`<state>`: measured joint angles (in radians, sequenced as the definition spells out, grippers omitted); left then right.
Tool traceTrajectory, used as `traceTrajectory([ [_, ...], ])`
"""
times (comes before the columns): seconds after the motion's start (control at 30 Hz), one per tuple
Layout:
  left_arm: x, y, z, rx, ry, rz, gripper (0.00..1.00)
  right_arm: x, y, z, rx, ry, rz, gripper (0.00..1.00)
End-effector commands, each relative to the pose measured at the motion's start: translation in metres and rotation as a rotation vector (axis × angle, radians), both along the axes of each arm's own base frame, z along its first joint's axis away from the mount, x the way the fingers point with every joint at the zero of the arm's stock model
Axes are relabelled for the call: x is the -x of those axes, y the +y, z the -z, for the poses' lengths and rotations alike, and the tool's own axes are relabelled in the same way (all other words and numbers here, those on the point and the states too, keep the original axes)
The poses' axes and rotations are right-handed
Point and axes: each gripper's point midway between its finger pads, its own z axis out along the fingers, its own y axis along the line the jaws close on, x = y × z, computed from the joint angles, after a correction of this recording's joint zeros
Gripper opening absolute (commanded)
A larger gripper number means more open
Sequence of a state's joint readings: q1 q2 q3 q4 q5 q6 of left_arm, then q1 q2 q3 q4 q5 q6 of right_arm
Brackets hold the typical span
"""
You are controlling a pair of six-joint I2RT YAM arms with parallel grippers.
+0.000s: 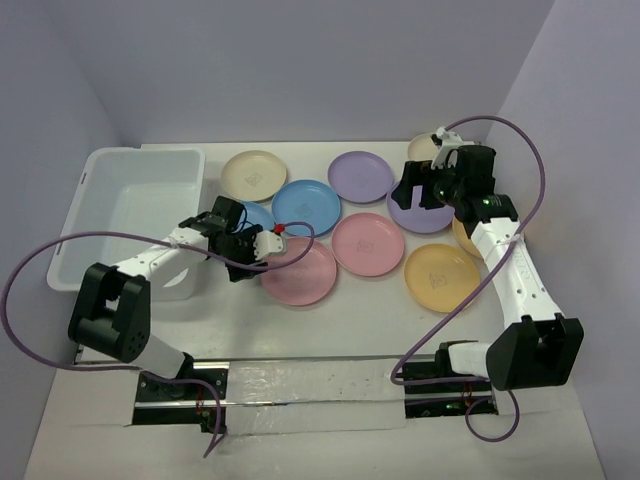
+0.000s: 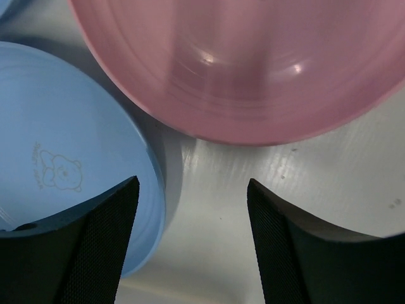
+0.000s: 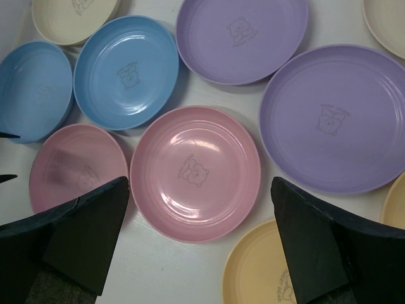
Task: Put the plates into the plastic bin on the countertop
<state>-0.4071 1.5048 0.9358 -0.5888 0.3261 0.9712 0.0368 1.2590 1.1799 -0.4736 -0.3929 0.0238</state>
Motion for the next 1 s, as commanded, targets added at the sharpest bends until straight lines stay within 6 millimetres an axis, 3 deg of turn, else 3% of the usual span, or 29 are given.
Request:
traceTrajectory([
  [0.0, -0.024, -0.005, 0.009, -0.004, -0.086, 0.006, 0.74, -0.009, -0.002, -0.016, 0.011, -0.040, -0.001, 1.00],
  [0.27, -0.036, 0.005, 0.034, -0.059, -0.148, -0.023, 0.65, -0.010, -0.001, -0.014, 0.006, -0.030, -0.006, 1.00],
  [0.4, -0.036, 0.007, 0.038, -0.067, -0.149, -0.024, 0.43, -0.010, -0.001, -0.014, 0.009, -0.030, -0.002, 1.00],
  [0.53, -0.037, 0.004, 0.026, -0.045, -0.163, -0.038, 0.27, -0.009, 0.000, -0.016, 0.008, -0.035, -0.006, 1.00],
  [0.77, -0.039, -0.010, -0.032, 0.067, -0.200, -0.077, 0.00, -0.006, 0.001, -0.024, -0.001, -0.050, -0.019, 1.00],
  [0.9, -0.042, -0.024, -0.082, 0.179, -0.240, -0.109, 0.00, -0.005, 0.003, -0.025, -0.007, -0.051, -0.029, 1.00],
  [0.97, -0.042, -0.035, -0.118, 0.281, -0.258, -0.136, 0.00, -0.004, 0.004, -0.026, -0.010, -0.054, -0.032, 1.00],
])
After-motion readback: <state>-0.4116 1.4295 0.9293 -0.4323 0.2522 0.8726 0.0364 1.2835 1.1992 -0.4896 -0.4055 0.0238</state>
